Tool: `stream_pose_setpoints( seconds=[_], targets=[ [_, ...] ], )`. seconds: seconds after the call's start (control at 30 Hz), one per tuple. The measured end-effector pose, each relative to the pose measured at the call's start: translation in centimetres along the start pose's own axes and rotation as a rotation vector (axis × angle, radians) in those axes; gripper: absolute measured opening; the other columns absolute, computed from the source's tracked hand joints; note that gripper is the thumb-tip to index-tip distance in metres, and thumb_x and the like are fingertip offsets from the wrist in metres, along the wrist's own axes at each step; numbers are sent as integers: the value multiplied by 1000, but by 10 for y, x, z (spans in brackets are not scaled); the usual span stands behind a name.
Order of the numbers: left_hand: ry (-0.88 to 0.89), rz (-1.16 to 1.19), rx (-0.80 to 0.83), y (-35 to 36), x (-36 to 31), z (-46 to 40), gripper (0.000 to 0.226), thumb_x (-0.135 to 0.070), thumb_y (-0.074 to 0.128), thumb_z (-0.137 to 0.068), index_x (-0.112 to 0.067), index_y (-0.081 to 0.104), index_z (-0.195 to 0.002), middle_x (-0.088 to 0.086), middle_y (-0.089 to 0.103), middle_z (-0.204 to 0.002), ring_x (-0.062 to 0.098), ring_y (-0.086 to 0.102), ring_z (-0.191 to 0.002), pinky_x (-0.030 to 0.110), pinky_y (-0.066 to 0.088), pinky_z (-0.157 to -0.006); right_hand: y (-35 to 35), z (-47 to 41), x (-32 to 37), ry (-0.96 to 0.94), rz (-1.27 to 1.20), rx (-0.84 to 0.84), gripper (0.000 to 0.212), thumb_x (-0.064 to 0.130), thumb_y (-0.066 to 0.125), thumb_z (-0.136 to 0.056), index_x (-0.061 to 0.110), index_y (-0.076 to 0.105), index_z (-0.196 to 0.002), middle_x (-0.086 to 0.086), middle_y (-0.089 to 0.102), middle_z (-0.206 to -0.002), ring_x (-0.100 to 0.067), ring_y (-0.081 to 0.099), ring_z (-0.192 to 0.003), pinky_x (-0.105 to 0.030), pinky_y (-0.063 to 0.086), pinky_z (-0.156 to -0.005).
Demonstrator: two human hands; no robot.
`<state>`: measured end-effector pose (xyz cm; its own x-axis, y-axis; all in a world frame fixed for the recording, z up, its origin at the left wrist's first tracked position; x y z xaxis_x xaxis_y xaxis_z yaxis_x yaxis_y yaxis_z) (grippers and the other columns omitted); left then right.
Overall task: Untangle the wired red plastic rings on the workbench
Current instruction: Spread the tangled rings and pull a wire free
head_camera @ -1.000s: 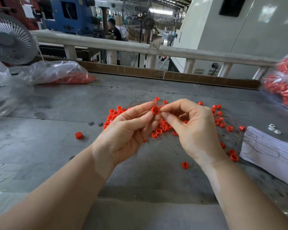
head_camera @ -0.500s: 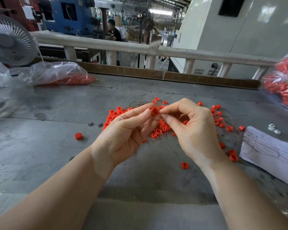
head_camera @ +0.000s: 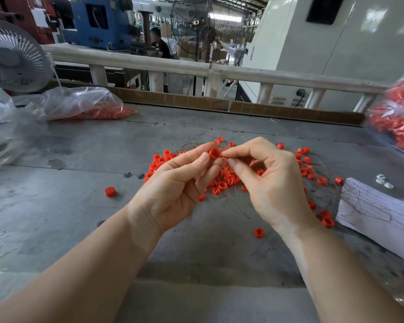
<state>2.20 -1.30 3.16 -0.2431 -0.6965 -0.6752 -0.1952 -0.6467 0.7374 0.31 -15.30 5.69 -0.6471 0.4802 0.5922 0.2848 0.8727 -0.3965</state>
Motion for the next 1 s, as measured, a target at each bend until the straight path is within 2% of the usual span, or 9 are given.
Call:
stream_pose_setpoints(
  seconds=[0.13,0.27,0.4,0.6,0.73,0.83,0.93,1.0],
  targets=[
    [2,10,19,1,0,1,23,-1,58,-68,-7,78,-77,11,73,-81,14,72,-75,17,55,-60,0,-1,-2,85,-110,-1,22,3,69,-81,25,70,-80,11,69,-75,-2,61,-69,-10,42,-63],
    [7,11,31,2,0,2,23,-1,57,-68,-8,78,-76,11,73,-80,13,72,-75,16,55,-60,0,-1,-6,158,-265,20,24,2,71,-79,25,70,-75,8,70,-71,-4,62,-67,-18,48,-66],
    [14,15,25,3,0,2,23,-1,58,-67,-8,78,-75,11,73,-79,14,72,-74,16,55,-59,1,-2,-8,196,-340,47,15,9,71,-75,24,71,-73,5,71,-72,-6,63,-68,-18,49,-66],
    [23,-7,42,4,-1,4,23,-2,57,-68,-9,78,-75,10,73,-80,14,72,-75,16,55,-60,2,-2,-9,222,-337,38,13,13,71,-74,25,71,-72,6,70,-72,-7,63,-69,-20,48,-68],
    [26,4,43,4,-2,5,23,-2,57,-68,-9,78,-76,11,73,-82,14,72,-75,16,55,-60,2,-1,-9,241,-384,61,22,6,73,-75,27,72,-72,5,71,-73,-8,64,-71,-21,51,-70],
    [24,6,63,4,-2,5,24,-2,57,-68,-10,78,-76,10,74,-82,13,72,-76,15,55,-60,2,-1,-8,302,-487,62,19,3,74,-73,22,72,-72,0,71,-74,-10,66,-72,-19,52,-68],
    [24,6,89,5,-2,6,26,-2,56,-69,-11,78,-78,8,74,-83,12,72,-78,14,54,-61,3,0,-6,385,-619,71,8,13,73,-64,19,71,-69,-1,71,-72,-10,66,-71,-17,52,-67],
    [19,7,103,6,-2,6,26,-2,57,-68,-11,78,-80,8,74,-85,12,72,-79,14,54,-62,4,0,-7,446,-679,82,10,16,72,-59,18,71,-69,-1,71,-72,-10,65,-71,-18,53,-67]
  ],
)
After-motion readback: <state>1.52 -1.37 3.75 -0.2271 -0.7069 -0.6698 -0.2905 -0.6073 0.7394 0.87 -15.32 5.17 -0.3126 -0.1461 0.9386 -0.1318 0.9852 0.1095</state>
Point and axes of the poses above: each hand's wrist, its own z-axis away from the middle knuckle, its own y-axis out of the palm, x = y × z, the point moved 2 cm from there along -z, towards the middle knuckle
